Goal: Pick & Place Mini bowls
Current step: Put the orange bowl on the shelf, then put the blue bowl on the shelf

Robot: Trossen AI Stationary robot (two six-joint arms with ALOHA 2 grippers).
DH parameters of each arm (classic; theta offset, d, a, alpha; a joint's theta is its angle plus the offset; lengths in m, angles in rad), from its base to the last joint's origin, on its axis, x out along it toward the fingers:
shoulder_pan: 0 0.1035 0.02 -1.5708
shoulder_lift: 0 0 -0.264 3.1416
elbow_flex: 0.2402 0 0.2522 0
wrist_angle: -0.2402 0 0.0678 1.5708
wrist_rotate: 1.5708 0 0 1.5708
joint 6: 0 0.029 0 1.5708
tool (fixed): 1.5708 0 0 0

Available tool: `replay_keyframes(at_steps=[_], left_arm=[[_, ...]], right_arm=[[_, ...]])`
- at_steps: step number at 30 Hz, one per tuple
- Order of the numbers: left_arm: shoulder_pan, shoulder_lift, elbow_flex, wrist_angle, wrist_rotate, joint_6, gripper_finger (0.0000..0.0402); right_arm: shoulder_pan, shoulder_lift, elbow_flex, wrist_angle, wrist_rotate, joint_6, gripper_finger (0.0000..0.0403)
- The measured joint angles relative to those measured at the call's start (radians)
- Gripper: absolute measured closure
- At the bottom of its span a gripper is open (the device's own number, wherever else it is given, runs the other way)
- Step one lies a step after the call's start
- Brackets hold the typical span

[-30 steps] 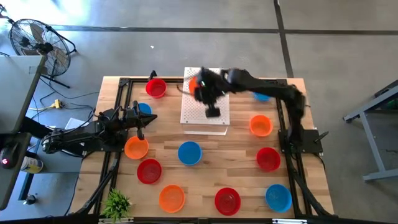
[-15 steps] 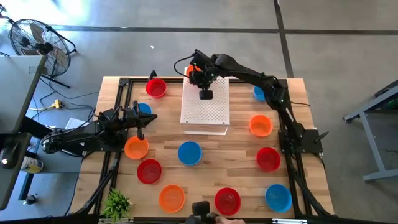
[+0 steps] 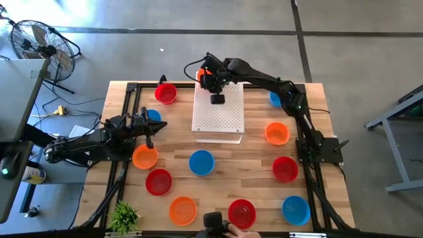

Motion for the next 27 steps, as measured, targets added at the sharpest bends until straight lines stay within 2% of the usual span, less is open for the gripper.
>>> replay_keyframes(at_steps=[3, 6, 10, 13, 16, 21, 27], left_arm=[[0.000, 0.000, 0.000, 0.000, 0.001, 0.013, 0.0399], [0.000, 0.000, 0.000, 0.000, 0.003, 0.013, 0.0399], [0.000, 0.000, 0.000, -0.005, 0.033, 0.012, 0.0399], [0.000, 0.000, 0.000, -0.008, 0.048, 0.009, 0.0399], [0.000, 0.001, 0.000, -0.008, 0.049, -0.008, 0.0399], [0.000, 0.010, 0.000, -0.009, 0.048, -0.017, 0.0399], [0.000, 0.057, 0.010, -0.017, 0.021, -0.043, 0.0399]], right_arm=[[0.018, -0.015, 0.012, -0.023, 0.066, 0.000, 0.0319], [0.047, -0.072, 0.016, -0.014, 0.049, 0.002, 0.0320], [0.072, -0.154, 0.002, -0.017, -0.094, 0.032, 0.0352], [0.072, -0.228, -0.076, 0.012, -0.215, 0.057, 0.0390], [0.071, -0.342, -0.267, 0.148, -0.245, 0.087, 0.0394], [0.076, -0.582, -0.716, 0.518, -0.266, 0.163, 0.0400], [0.127, -0.903, -1.213, 0.947, -0.210, 0.302, 0.0396]])
